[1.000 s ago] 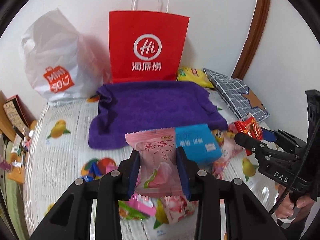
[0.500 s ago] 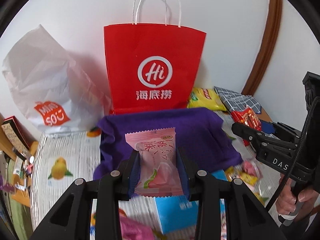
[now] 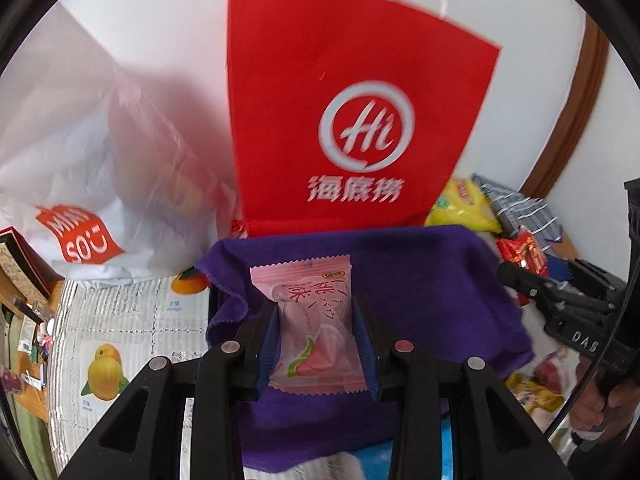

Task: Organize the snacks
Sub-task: 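Carry the pink candy and red candy with both tools over the purple towel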

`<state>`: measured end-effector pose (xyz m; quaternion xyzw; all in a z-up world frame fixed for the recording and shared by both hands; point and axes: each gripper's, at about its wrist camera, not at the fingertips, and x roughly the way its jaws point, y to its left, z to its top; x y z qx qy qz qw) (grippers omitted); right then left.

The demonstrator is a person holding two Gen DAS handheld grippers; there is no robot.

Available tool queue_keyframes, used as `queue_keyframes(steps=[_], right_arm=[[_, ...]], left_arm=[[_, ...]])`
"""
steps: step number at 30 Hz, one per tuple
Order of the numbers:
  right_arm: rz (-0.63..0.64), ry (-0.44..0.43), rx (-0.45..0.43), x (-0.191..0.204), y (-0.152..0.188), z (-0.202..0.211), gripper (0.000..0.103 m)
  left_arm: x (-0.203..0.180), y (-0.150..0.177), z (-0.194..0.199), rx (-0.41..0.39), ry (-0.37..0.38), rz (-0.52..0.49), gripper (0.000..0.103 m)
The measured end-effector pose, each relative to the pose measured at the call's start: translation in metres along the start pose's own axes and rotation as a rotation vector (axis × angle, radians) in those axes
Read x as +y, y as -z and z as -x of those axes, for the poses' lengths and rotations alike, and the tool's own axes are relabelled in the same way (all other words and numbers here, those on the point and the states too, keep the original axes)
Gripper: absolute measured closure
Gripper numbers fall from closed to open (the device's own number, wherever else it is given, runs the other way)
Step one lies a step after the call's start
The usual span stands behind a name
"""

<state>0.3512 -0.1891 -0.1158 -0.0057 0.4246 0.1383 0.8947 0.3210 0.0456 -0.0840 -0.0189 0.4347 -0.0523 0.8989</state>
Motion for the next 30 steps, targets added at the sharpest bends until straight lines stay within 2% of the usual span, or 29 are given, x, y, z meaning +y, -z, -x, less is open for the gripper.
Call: queue_keyframes(steps=[4,12,30], right_arm=[[0.021,0.011,0.036,-0.001,0.007,-0.020,0.051],[0.039,0.006,0.115,-0.002,0.020,-0.047,0.051],[0.058,0.030,0.178,-0.004,0.025,-0.059,0.050]], left_arm=[[0.008,0.007,-0.025,0.055,-0.007,0.009,0.069],[0.021,0.011,-0.040,0.088,-0.034,0.043,0.069],[0.022,0.016,-0.053,0.150,-0.070,0.051,0.069]])
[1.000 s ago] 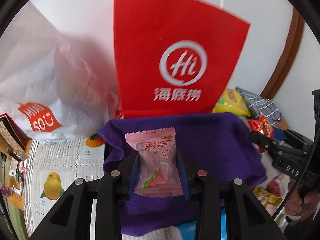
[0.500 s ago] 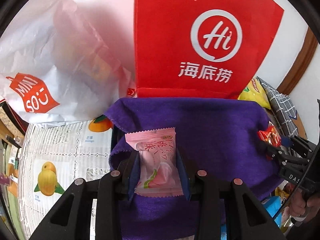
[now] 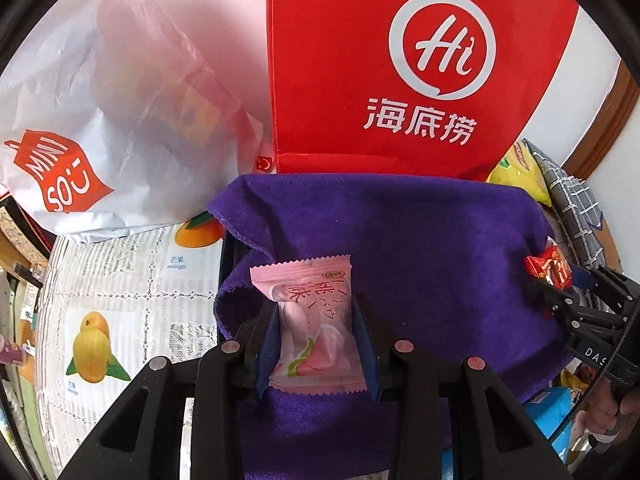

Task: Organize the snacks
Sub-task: 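Carry the pink candy and red candy with both tools over the purple towel, then open both tools to drop the candies onto the purple towel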

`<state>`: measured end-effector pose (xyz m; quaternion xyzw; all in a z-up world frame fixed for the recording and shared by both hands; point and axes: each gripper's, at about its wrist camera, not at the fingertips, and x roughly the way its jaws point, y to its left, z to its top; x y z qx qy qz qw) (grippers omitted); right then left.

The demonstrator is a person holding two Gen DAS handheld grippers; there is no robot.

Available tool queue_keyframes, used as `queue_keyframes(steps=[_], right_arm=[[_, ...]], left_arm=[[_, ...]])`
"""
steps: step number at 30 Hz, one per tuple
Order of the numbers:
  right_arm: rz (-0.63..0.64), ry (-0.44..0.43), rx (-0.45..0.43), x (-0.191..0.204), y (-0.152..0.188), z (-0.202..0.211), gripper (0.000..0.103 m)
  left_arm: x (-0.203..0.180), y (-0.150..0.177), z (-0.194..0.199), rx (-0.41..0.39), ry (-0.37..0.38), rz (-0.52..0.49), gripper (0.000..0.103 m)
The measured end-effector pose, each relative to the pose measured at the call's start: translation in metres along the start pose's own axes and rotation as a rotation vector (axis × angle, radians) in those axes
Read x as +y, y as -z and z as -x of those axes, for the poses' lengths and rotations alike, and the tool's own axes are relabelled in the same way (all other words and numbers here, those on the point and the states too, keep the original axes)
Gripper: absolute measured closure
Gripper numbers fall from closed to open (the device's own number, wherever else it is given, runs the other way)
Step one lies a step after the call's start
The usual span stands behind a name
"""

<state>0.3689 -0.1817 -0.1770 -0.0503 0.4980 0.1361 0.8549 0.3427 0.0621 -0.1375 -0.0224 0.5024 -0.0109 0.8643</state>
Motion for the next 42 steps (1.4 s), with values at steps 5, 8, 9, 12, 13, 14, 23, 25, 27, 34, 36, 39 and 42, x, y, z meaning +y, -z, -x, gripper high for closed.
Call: queue_keyframes(steps=[5,8,9,12,13,14,23,25,27,34,36,39,42], right_arm=[[0.009,0.007,0.014,0.001,0.001,-0.003,0.050],[0.011,0.007,0.016,0.001,0.001,-0.003,0.050],[0.011,0.007,0.018,0.001,0.001,-0.004,0.050],[0.014,0.008,0.020,0.002,0.001,-0.005,0.050],[0.015,0.006,0.021,0.002,0.002,-0.005,0.050],[0.016,0.004,0.021,0.002,0.002,-0.005,0.050],[0.023,0.004,0.032,0.004,0.003,-0.008,0.049],[0.025,0.006,0.032,0.005,0.003,-0.008,0.049],[0.027,0.005,0.034,0.005,0.003,-0.008,0.049],[0.033,0.005,0.037,0.006,0.003,-0.008,0.046],[0.038,0.003,0.038,0.006,0.003,-0.007,0.045],[0.040,-0.001,0.035,0.007,0.002,-0.004,0.041],[0.041,-0.006,0.019,0.007,0.001,0.003,0.038]], left_arm=[[0.003,0.001,-0.002,0.015,-0.007,0.002,0.069],[0.003,0.001,-0.002,0.018,-0.009,-0.003,0.069],[0.003,0.001,-0.003,0.019,-0.009,-0.004,0.069],[0.000,0.000,-0.005,0.023,-0.011,-0.012,0.069],[-0.001,0.000,-0.005,0.023,-0.011,-0.014,0.069],[0.000,0.000,-0.005,0.023,-0.011,-0.015,0.069],[0.000,0.001,-0.005,0.028,-0.007,-0.015,0.069],[-0.001,0.001,-0.006,0.029,-0.006,-0.024,0.069],[-0.002,0.001,-0.006,0.030,-0.005,-0.029,0.068],[-0.003,0.001,-0.008,0.037,-0.001,-0.033,0.068],[-0.003,0.000,-0.008,0.035,0.006,-0.036,0.068],[-0.004,0.001,-0.006,0.034,0.011,-0.037,0.067],[-0.005,0.001,-0.004,0.032,0.012,-0.040,0.050]])
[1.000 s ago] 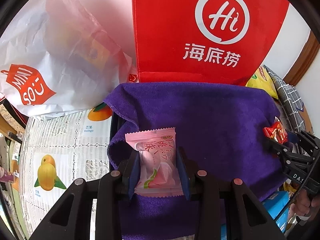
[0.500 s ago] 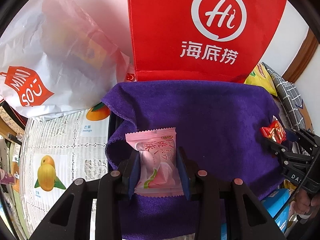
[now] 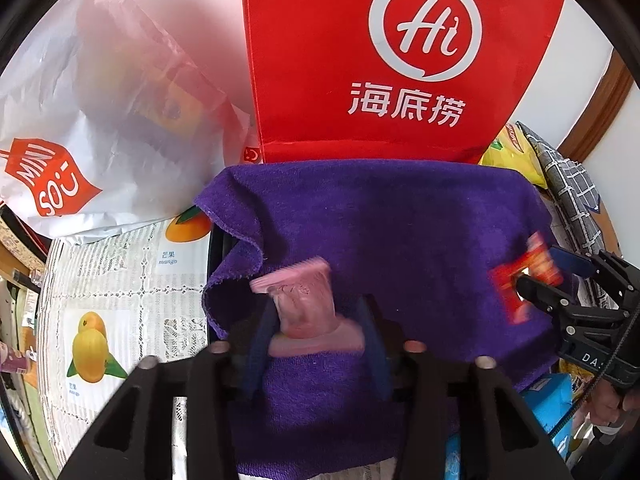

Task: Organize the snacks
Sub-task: 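Open both tools to drop the candies onto the purple towel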

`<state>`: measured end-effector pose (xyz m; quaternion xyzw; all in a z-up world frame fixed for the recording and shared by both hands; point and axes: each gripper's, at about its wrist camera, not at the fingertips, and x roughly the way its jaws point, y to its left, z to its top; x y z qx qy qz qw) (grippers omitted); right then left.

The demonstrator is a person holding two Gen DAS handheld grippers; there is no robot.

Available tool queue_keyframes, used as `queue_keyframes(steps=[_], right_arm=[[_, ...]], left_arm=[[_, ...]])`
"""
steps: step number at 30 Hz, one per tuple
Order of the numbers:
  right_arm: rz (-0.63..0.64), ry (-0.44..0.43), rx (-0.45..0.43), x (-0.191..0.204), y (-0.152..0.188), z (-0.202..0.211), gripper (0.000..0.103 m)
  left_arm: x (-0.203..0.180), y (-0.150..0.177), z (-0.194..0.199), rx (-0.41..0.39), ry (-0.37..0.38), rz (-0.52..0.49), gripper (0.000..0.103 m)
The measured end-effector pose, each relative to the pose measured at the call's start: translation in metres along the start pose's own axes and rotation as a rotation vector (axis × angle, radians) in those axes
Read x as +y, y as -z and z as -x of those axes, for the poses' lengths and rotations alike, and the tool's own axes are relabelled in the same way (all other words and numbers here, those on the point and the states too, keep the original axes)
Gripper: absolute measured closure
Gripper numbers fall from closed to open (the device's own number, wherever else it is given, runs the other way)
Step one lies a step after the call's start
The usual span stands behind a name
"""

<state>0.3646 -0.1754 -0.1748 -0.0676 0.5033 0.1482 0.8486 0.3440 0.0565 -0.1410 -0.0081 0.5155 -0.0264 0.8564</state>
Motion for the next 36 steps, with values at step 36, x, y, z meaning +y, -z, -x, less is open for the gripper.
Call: queue_keyframes(steps=[36], right_arm=[[-0.211,0.140,-0.205,0.018,0.071,0.157,0.026]], left_arm=[[-0.033,0.034,0.129,-0.207,0.014,-0.100,0.045]])
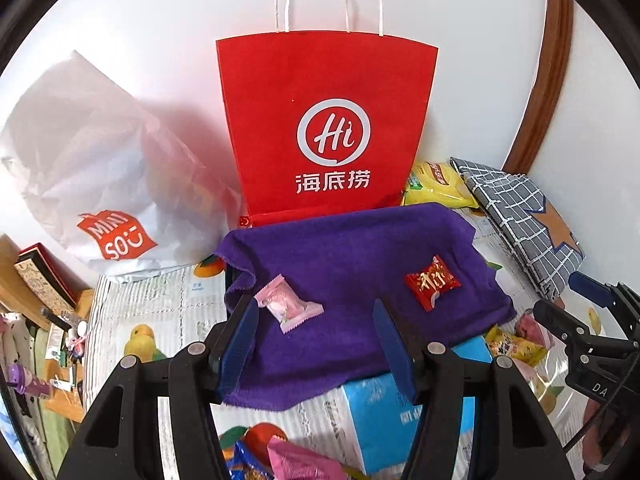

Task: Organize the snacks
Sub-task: 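Open both tools to drop the candies onto the purple towel, then grasp the pink wafer bag with the right tool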

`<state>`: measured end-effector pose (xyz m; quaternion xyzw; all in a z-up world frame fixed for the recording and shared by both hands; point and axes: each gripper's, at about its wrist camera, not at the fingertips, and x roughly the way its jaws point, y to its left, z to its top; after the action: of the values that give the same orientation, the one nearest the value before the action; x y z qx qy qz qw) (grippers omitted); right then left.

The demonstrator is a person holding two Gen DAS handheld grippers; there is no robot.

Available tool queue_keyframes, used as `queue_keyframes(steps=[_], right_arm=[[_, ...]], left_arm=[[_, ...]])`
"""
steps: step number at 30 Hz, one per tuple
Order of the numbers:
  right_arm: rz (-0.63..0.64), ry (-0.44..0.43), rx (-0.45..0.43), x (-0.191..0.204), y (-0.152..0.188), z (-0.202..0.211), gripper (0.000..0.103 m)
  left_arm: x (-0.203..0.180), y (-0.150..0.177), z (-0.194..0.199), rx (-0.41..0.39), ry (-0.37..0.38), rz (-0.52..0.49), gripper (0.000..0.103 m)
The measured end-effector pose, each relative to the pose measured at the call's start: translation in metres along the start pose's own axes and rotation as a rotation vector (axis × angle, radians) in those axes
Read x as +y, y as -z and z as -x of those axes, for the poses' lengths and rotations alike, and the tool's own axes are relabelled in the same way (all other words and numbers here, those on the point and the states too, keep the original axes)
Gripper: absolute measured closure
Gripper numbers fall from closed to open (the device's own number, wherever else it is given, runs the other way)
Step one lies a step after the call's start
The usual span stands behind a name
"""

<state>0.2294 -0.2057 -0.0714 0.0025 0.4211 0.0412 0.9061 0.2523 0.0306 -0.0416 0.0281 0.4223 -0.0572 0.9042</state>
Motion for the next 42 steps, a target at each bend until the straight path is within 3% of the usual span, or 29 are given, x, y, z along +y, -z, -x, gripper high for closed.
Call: queue_keyframes(steps=[14,19,23,31,37,42], right_arm=[[-0.058,0.003,-0.034,-0.031,0.027,0.042,0.026],[-0.065,0.019,-0.033,-0.051,0.039,0.046,0.027],[-0.073,0.026,0.009,-0.070,0.053,0.032,0.035],[-0.085,-0.002,0.084,-0.097,0.064,-0.017,0.042],[-0.093,-0.083,0.160,-0.105,0.067,-0.063,0.042],[-0.077,-0.088,0.186,-0.101,0.068,-0.082,0.042]], left_arm=[[0.007,0.027,0.024,0.002,-0.006,0.027,0.045],[0.010,0.038,0.027,0.013,-0.004,0.068,0.038],[0.013,0.046,0.024,0.023,-0.011,0.101,0.038],[0.019,0.056,0.001,0.072,-0.029,0.148,0.038],[0.024,0.058,-0.008,0.084,-0.059,0.152,0.038],[0.032,0.062,-0.007,0.088,-0.084,0.162,0.038]])
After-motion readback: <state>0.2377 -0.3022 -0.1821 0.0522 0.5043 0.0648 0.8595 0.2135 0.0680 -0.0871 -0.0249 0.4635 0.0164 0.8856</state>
